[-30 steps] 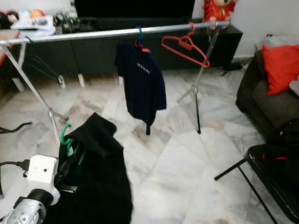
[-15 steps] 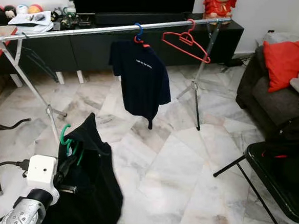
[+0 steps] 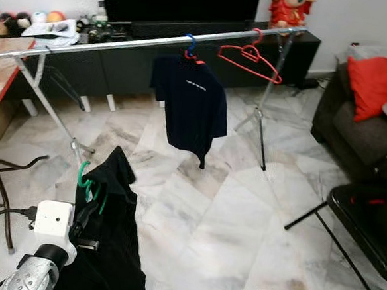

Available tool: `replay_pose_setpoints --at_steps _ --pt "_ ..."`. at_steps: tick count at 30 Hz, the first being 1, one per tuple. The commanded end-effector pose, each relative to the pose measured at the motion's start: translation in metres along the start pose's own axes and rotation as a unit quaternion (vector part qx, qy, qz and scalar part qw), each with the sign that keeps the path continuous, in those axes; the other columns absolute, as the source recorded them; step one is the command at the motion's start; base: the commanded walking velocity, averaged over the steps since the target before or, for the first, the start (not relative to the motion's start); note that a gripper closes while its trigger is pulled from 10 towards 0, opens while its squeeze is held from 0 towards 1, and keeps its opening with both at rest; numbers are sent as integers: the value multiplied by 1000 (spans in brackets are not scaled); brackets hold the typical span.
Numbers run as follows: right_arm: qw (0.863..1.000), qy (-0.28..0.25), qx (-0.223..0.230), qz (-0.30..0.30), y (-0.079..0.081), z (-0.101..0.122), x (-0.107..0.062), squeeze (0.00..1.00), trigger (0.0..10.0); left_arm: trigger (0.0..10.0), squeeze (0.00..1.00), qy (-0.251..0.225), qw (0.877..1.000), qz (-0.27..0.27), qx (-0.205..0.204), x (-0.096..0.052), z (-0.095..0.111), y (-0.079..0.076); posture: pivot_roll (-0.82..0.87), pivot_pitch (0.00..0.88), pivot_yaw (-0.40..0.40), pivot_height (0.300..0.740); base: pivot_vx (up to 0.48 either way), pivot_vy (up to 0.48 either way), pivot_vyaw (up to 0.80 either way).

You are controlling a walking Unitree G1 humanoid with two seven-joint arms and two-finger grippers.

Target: Hang hanger

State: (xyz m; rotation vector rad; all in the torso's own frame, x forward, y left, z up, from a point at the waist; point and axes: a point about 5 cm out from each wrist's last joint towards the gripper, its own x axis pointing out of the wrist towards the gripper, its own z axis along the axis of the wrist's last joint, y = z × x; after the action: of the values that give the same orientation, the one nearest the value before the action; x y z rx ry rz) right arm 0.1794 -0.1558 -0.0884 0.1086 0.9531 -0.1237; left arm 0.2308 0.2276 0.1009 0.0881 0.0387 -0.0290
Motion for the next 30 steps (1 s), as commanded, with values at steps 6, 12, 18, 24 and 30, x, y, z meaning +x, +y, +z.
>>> replay_pose_setpoints --at_steps 6,12,18,24,30 --pt "1000 -15 0 3 1 1 -1 0 10000 10000 0 -17 1000 -7 3 0 9 0 42 106 31 721 0 0 0" --pt "996 -93 1 5 -21 40 2 0 10000 10000 0 -11 999 -52 -1 4 11 -11 38 102 30 721 0 0 0" --pt "979 -195 -20 50 -18 92 -1 0 10000 10000 0 7 992 -129 2 10 12 -30 34 92 27 721 0 0 0" --pt "932 -288 -83 204 2 132 -15 0 10000 10000 0 -10 983 -181 8 25 27 -44 19 82 31 721 0 0 0" --pt "886 -336 -136 290 14 150 -30 0 10000 10000 0 -36 971 -238 5 40 46 -63 9 86 30 721 0 0 0"
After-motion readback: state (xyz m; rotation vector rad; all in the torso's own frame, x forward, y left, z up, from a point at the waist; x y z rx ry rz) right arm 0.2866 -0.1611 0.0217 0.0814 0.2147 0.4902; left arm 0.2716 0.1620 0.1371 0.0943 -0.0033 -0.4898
